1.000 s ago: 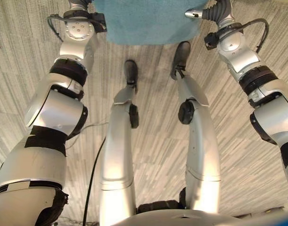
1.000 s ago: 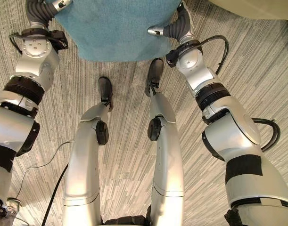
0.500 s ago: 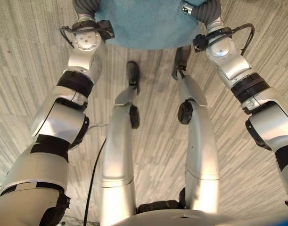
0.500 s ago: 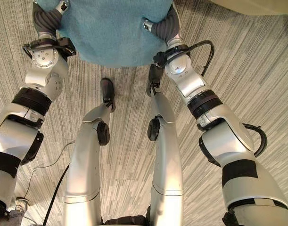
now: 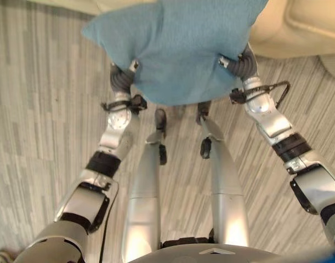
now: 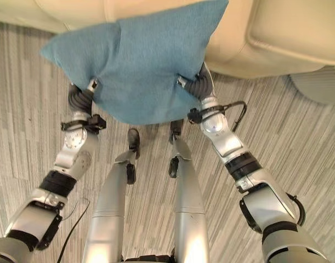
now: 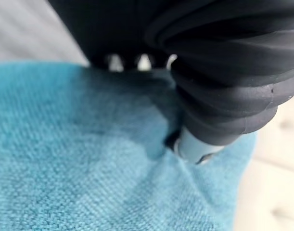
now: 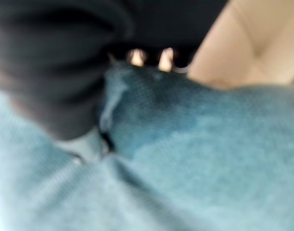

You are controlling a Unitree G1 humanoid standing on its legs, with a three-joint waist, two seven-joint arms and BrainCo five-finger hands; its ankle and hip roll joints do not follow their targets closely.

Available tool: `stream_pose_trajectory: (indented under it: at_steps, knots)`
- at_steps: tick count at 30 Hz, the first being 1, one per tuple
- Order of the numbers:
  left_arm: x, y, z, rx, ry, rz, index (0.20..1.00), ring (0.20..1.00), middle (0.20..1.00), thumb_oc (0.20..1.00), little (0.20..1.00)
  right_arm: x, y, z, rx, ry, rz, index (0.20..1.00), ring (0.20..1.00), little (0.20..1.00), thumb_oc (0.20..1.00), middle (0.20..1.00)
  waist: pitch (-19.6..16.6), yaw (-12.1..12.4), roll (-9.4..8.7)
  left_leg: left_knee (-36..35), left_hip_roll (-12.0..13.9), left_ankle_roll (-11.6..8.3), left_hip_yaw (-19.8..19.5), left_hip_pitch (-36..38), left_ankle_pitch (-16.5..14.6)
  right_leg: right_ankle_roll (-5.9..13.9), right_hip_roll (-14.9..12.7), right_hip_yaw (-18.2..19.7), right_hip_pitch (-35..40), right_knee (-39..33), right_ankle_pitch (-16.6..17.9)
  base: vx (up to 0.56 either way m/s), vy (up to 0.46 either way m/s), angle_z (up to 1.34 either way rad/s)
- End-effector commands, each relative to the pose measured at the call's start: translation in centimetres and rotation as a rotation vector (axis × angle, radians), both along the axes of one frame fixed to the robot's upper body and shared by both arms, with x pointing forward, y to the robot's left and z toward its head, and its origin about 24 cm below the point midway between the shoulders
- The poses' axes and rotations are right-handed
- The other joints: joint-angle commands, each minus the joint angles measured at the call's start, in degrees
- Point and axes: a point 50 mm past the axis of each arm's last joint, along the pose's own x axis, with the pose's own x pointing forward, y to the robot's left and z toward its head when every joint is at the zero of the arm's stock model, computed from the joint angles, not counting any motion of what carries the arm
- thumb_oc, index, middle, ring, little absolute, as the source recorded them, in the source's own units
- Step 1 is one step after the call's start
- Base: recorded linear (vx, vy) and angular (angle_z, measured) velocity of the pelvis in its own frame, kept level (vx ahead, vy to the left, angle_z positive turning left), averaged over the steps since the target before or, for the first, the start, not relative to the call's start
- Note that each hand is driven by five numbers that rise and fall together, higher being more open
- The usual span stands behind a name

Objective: Pick up all the scattered cushions and arrange them neatly on the sofa.

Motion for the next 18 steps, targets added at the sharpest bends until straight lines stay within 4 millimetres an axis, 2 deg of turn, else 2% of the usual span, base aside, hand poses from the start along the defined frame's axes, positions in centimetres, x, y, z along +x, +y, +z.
stream_pose_trajectory:
  at_steps: [1, 5, 7, 8, 9, 10, 17, 18]
  knots:
    - [-0.8, -3.4, 2.3, 0.075, -0.200, -0.183, 0.200, 0.200, 0.200, 0.200, 0.200, -1.7, 3.2, 2.6, 0.042, -0.173, 0.205, 0.200, 0.200, 0.200, 0.200, 0.200, -4.71, -0.69, 3.62, -12.67, 2.74, -3.35, -7.30, 4.04, 7.60, 6.24, -1.62, 0.33, 5.96, 4.87, -11.67, 0.05, 0.006, 0.02]
    - [-3.1, -2.0, -1.6, 0.054, -0.096, -0.191, 0.200, 0.200, 0.200, 0.200, 0.200, -3.2, 1.8, -0.5, 0.001, -0.098, 0.201, 0.200, 0.200, 0.200, 0.200, 0.200, -6.89, 0.01, 3.75, -17.67, 3.27, -3.74, -7.71, 15.84, 8.41, 6.56, -1.42, -1.60, 18.63, -1.12, -11.10, 0.11, -0.001, 0.05]
    - [-4.2, -1.2, -2.9, 0.074, -0.055, -0.186, 0.200, 0.200, 0.200, 0.200, 0.200, -3.9, 1.2, -2.0, -0.011, -0.052, 0.195, 0.200, 0.200, 0.200, 0.200, 0.200, -7.96, 0.18, 4.03, -19.27, 3.51, -3.75, -7.70, 20.42, 8.29, 6.73, -1.50, -2.32, 23.88, -3.67, -10.78, 0.17, 0.027, 0.10]
    - [-5.1, -0.6, -4.3, 0.091, -0.006, -0.186, 0.200, 0.200, 0.200, 0.200, 0.200, -4.5, 0.9, -3.5, 0.005, 0.004, 0.202, 0.200, 0.200, 0.200, 0.200, 0.200, -9.19, 0.41, 4.24, -21.11, 3.53, -3.67, -7.68, 25.17, 8.51, 7.19, -1.49, -3.14, 29.43, -6.48, -10.07, 0.19, 0.052, 0.10]
    - [-5.5, -0.3, -4.8, 0.092, 0.014, -0.189, 0.200, 0.200, 0.200, 0.200, 0.200, -4.8, 0.6, -4.2, 0.005, 0.031, 0.201, 0.200, 0.200, 0.200, 0.200, 0.200, -9.78, 0.39, 4.26, -21.68, 3.54, -3.63, -7.59, 27.22, 8.10, 7.30, -1.47, -3.13, 31.38, -7.11, -10.32, 0.22, 0.079, 0.04]
    - [-6.1, 0.0, -5.8, 0.081, 0.053, -0.182, 0.200, 0.200, 0.200, 0.200, 0.200, -5.1, 0.4, -5.7, 0.031, 0.094, 0.199, 0.200, 0.200, 0.200, 0.200, 0.200, -11.11, 0.61, 4.11, -22.55, 3.34, -3.50, -7.54, 30.58, 7.92, 7.74, -1.50, -3.57, 35.61, -9.38, -9.65, 0.18, 0.063, 0.00]
    - [-7.3, 1.0, -7.0, 0.077, 0.105, -0.147, 0.200, 0.200, 0.200, 0.200, 0.200, -5.7, 0.1, -7.9, 0.037, 0.183, 0.186, 0.200, 0.200, 0.200, 0.200, 0.200, -14.13, 1.31, 3.52, -22.59, 2.58, -2.52, -7.51, 38.31, 5.10, 8.61, -1.93, -3.36, 44.73, -13.47, -9.39, 0.12, 0.082, 0.01]
    - [-7.7, 1.4, -7.0, 0.079, 0.104, -0.139, 0.200, 0.200, 0.200, 0.200, 0.200, -5.9, 0.0, -8.4, 0.007, 0.206, 0.195, 0.200, 0.200, 0.200, 0.200, 0.200, -15.56, 1.98, 3.38, -21.67, 1.33, -1.80, -8.07, 40.57, 3.33, 9.10, -2.36, -2.64, 47.26, -13.81, -9.42, 0.11, 0.136, 0.00]
